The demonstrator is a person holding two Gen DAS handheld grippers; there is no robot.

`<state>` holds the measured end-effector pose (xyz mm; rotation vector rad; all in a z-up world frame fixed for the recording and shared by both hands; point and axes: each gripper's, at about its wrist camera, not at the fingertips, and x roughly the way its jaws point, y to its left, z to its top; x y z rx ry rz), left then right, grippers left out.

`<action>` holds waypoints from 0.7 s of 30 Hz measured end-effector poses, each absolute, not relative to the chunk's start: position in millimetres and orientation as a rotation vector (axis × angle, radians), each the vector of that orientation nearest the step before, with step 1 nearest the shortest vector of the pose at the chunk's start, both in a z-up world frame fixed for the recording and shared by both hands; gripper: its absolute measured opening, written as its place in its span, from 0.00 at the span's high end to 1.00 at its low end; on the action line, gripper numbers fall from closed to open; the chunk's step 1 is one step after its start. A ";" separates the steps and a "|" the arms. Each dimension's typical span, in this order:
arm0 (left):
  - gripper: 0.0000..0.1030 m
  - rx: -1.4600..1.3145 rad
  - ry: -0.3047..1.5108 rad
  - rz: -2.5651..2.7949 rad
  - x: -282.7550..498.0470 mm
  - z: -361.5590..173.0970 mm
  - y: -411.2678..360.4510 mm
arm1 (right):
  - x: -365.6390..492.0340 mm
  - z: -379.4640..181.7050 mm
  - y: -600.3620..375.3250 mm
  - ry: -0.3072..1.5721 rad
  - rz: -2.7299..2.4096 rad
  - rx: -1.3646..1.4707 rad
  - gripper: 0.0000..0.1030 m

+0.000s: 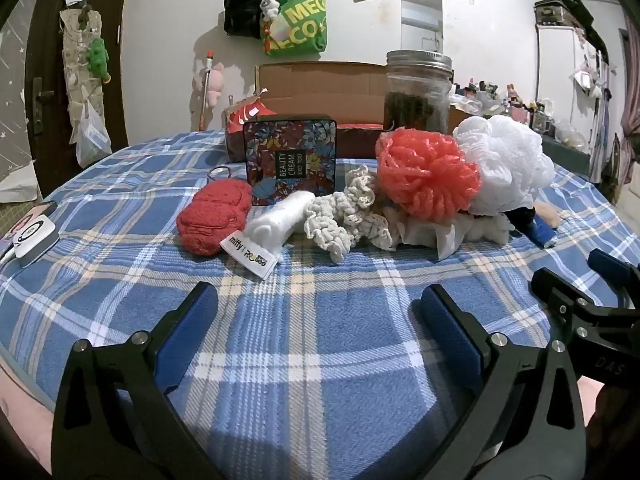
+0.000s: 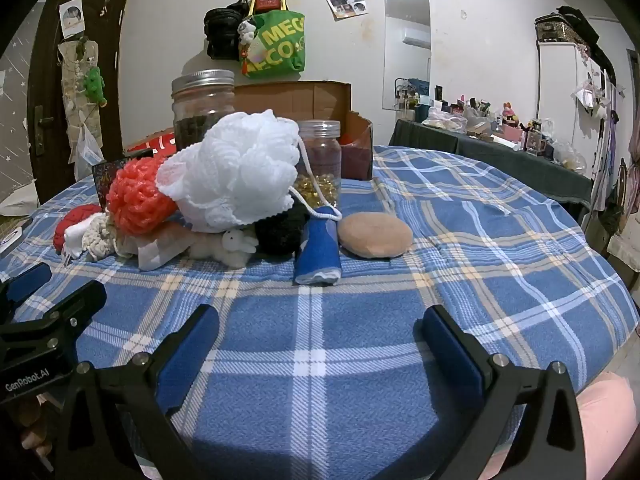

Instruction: Organize soft objects

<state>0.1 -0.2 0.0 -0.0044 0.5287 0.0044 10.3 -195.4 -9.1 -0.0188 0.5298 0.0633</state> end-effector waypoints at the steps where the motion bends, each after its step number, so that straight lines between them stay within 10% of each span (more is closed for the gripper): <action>1: 0.00 -0.006 0.528 0.004 0.0 0.0 -0.2 | 10.4 -9.0 -195.5 0.530 0.063 -0.017 0.00; 21: 0.00 -0.013 0.532 0.003 0.1 0.0 0.0 | 10.2 -9.4 -195.3 0.531 0.063 -0.020 0.00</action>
